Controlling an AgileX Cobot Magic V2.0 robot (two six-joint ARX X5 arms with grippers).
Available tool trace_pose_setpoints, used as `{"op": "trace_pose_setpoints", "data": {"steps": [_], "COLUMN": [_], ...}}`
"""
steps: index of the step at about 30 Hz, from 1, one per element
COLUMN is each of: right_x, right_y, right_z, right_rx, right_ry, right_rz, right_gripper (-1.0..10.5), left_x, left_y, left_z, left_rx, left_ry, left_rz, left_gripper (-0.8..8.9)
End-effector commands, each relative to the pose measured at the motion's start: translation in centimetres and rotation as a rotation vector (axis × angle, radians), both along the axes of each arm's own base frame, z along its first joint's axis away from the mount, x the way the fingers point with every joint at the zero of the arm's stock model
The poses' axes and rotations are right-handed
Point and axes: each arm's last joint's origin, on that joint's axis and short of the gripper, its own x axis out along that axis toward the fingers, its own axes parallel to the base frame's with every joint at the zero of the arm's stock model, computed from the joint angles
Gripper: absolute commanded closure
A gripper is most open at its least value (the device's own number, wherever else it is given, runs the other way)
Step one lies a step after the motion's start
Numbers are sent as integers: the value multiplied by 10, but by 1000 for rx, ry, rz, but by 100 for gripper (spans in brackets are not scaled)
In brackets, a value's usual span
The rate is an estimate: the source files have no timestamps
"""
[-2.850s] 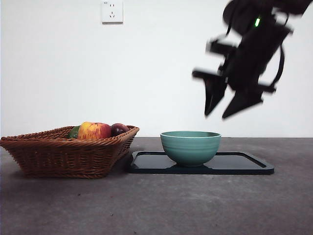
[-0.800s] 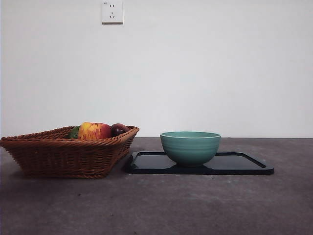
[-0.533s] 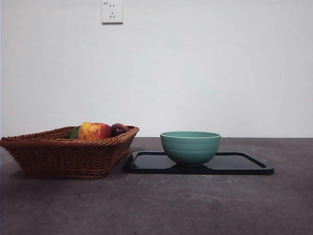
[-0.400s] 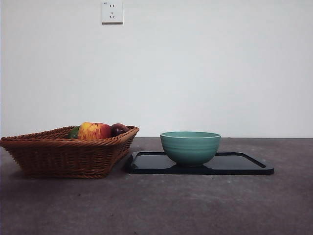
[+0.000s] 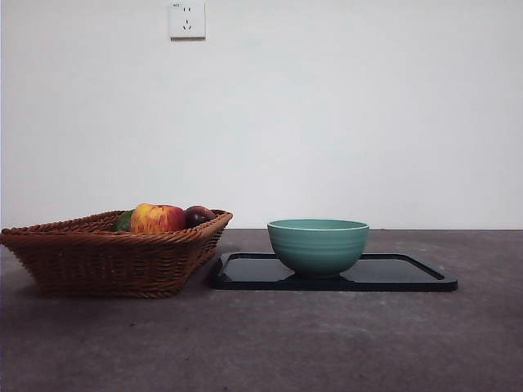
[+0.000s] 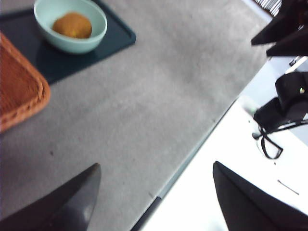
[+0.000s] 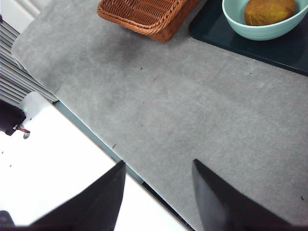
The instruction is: Pick up the wifruite, put it on the bowl, pick up the plate, put it on desk
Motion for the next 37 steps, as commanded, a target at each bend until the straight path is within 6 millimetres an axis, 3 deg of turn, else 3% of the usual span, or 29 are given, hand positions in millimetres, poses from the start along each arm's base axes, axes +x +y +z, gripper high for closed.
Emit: {"op": "trace_pose_setpoints", "data": {"steps": [1,8,23,30,37], "right_x": [0,1,1,1,1], "right_y": [1,1,1,1,1], "right_z": [3,4,4,4,4], "right_rx": [12,18,12,11,11], "right_ry": [-10,-19,-32,-34,-34], "right_rz": [4,4,13,15,15], "right_gripper": [726,726,726,726,726], "left_x": [6,45,178,229,262], "left_y": [-4,-29,-111,-143,-167], "left_z": [11,21,47,29,0], "left_rx": [-24,32,155,204,236], "left_ry": [-29,-35,-121,-113,-104], "left_rz": [-6,-41,-82,-107,-131], "left_gripper": [439,439,440,441,441]}}
